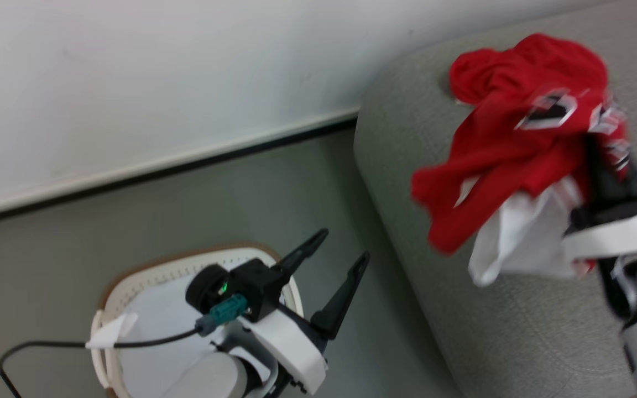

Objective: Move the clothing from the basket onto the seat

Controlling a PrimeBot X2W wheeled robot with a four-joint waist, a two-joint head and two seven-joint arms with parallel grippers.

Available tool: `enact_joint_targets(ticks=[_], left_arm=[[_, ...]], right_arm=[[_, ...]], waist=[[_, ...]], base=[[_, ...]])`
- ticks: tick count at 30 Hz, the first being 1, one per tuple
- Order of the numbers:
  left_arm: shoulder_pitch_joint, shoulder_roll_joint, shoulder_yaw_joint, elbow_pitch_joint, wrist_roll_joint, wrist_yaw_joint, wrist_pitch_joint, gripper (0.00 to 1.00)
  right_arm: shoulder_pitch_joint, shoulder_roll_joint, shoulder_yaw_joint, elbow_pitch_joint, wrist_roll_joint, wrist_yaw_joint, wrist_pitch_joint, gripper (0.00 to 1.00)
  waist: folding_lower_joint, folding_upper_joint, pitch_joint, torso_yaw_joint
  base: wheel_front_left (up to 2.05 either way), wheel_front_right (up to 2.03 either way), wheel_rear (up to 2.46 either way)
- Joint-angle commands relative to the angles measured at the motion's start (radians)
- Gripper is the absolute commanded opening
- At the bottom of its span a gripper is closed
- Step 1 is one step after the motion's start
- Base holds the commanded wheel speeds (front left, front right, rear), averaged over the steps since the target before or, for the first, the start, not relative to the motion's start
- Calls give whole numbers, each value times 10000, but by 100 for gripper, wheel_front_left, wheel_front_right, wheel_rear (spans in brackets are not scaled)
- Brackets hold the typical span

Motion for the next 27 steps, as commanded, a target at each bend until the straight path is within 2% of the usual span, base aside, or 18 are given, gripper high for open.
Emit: enact_joint_targets(ticks=[1,2,6,10,11,14,15,17,19,21,25,26,27], left_arm=[[-364,68,12,-29,149,-94,41,100],[-364,68,12,-29,149,-94,41,100],[-1124,78,68,54,327,-295,-122,100],[-1897,-65,103,37,547,-402,-306,100],[-2193,-163,141,55,577,-433,-461,100],[-2514,-334,194,146,608,-406,-804,100],[-2514,-334,194,146,608,-406,-804,100],[-2690,-525,189,237,642,-366,-1105,100],[-2715,-585,198,257,644,-345,-1243,100],[-2772,-670,206,349,667,-311,-1469,100],[-2692,-717,241,621,681,-245,-1747,100],[-2639,-708,269,690,645,-242,-1809,100],[-2597,-681,300,757,616,-219,-1874,100]], right_arm=[[-665,-69,-485,67,-269,-26,-1,0],[-665,-69,-485,67,-269,-26,-1,0],[-2307,-468,-2065,627,-1035,-26,9,0],[-4280,-1294,-3757,1312,-1825,-26,285,0],[-5165,-1689,-4687,1686,-2401,-26,464,0],[-6280,-2197,-5911,2415,-3405,-26,773,0],[-6280,-2197,-5911,2415,-3405,-26,773,0],[-6894,-2607,-6903,3110,-4606,-26,919,0],[-7000,-2669,-7227,3357,-4985,-26,915,0],[-7036,-2718,-7995,3789,-5787,-26,872,0],[-6588,-2250,-9408,4528,-7167,-26,725,0],[-6509,-2161,-9657,4659,-7407,-26,638,7],[-6417,-2056,-9826,4795,-7664,-26,568,22]], waist=[[-1,0,1319,653],[-1,0,1319,653],[-1,0,2441,1249],[-1,0,3532,1963],[-1,0,3967,2300],[-1,0,4480,2822],[-1,0,4480,2822],[-1,0,4877,3312],[-1,0,4973,3447],[-1,0,5143,3705],[-1,0,5197,3965],[-1,0,5145,3965],[-1,0,5074,3943]], base=[[0,0,0],[0,0,0],[0,0,0],[0,0,0],[0,0,0],[0,0,0],[0,0,0],[0,0,0],[0,0,0],[0,0,0],[0,0,0],[0,0,0],[0,0,0]])
